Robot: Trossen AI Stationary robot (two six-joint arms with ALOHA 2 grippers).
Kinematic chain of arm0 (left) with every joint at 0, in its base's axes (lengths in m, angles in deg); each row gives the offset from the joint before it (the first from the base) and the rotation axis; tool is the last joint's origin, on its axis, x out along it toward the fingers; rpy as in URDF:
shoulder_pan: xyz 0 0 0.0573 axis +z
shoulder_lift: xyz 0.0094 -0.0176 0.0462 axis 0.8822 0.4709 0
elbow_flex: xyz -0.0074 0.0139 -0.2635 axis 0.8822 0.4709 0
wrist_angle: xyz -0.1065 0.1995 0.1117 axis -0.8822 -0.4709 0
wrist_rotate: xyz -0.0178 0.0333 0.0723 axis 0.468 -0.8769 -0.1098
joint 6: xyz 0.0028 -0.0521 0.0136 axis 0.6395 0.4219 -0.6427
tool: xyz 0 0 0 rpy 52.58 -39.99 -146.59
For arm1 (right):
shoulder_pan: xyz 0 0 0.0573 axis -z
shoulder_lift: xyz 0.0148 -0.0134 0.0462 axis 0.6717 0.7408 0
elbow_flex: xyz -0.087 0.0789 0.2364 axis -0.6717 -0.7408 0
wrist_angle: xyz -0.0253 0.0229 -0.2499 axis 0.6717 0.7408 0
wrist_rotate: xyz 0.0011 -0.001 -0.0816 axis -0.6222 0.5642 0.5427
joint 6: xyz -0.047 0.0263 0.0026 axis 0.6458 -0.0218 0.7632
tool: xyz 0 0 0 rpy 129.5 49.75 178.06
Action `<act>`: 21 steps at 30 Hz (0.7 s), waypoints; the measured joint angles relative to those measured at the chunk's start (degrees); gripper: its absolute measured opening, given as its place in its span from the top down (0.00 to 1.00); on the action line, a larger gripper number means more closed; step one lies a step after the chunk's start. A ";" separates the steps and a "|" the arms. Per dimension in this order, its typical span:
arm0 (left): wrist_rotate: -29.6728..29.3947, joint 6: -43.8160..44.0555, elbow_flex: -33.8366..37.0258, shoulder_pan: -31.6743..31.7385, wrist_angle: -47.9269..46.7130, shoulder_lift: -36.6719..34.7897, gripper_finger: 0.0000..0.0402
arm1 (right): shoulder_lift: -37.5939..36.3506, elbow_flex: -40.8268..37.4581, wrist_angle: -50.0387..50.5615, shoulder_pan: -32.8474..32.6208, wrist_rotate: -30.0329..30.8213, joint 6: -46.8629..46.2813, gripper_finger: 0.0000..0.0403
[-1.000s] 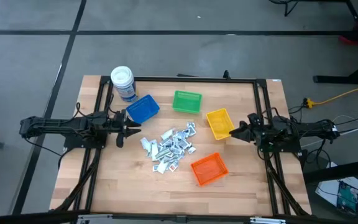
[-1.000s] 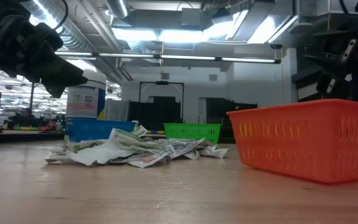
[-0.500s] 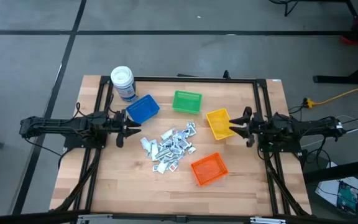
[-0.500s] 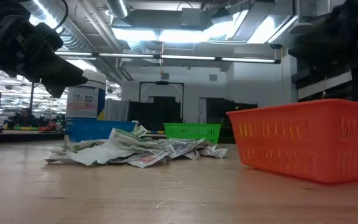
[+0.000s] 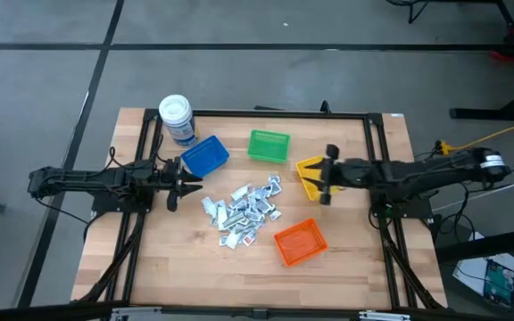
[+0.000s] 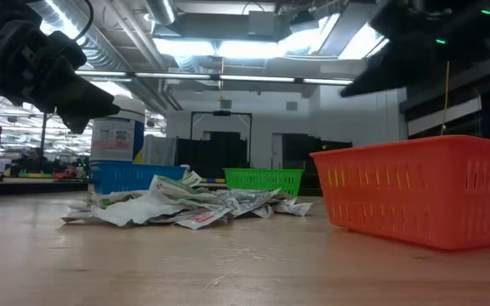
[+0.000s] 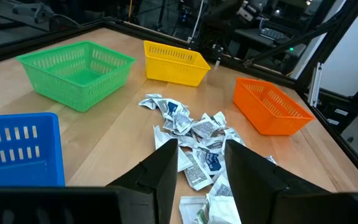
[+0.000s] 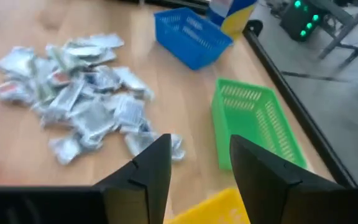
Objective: Pick & Place First Aid Supplies
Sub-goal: Put the white alcohol pad into the blue bin
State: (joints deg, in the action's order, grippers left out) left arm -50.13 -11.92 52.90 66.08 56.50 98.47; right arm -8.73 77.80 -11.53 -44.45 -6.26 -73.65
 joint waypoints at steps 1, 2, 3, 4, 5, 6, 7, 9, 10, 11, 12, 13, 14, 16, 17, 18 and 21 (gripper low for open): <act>-0.01 0.00 0.02 -0.01 -0.02 0.00 0.68 | 2.24 1.58 -0.31 0.40 -0.34 0.55 0.60; 0.01 0.00 0.02 0.00 -0.01 0.00 0.68 | 4.27 2.88 -0.03 0.69 -0.57 1.61 0.60; 0.01 0.00 0.00 0.00 0.00 0.00 0.68 | 6.32 4.26 0.38 0.75 -0.92 2.69 0.60; -0.01 0.00 0.00 0.01 0.00 0.00 0.68 | 8.19 5.59 0.51 0.91 -1.95 3.46 0.60; 0.01 0.00 0.00 -0.01 0.00 0.00 0.68 | 9.93 7.01 0.54 1.24 -3.34 4.07 0.60; 0.01 0.00 0.02 -0.01 0.00 -0.02 0.68 | 11.68 8.55 0.72 1.65 -5.13 4.22 0.60; 0.01 0.00 0.02 -0.01 -0.02 0.00 0.68 | 13.46 10.15 1.00 2.08 -7.17 3.92 0.60; 0.01 0.00 0.02 0.00 0.00 0.00 0.68 | 17.38 13.15 1.99 2.94 -11.07 1.55 0.60; 0.00 0.00 0.01 0.00 -0.01 0.00 0.68 | 19.39 14.59 2.99 3.25 -12.23 -0.18 0.60; 0.01 0.00 0.00 -0.01 0.00 0.00 0.68 | 21.41 16.15 3.72 3.45 -12.95 -2.25 0.60; -0.01 0.00 0.02 -0.01 0.00 0.00 0.68 | 23.39 17.83 4.42 3.72 -13.44 -4.62 0.60; 0.01 0.00 0.02 0.01 0.00 0.00 0.68 | 25.38 19.68 5.37 3.99 -13.68 -6.88 0.60; 0.01 0.00 0.02 -0.01 0.00 0.00 0.68 | 27.25 21.50 6.56 4.23 -13.73 -9.38 0.60; 0.01 0.00 0.02 0.00 -0.02 0.00 0.68 | 31.18 24.79 9.64 4.90 -14.27 -15.02 0.60; 0.01 0.00 0.01 0.01 -0.02 0.00 0.68 | 33.08 26.34 11.67 5.28 -15.00 -18.11 0.60; 0.01 0.00 0.01 0.01 0.00 0.00 0.68 | 34.92 27.85 13.85 5.67 -15.93 -21.78 0.60; 0.00 0.00 0.02 -0.01 0.00 0.00 0.68 | 39.51 32.41 19.55 6.75 -19.49 -33.98 0.60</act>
State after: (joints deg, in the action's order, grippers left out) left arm -50.13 -11.92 52.92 66.08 56.50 98.47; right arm 30.78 110.21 8.02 -37.70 -25.75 -107.63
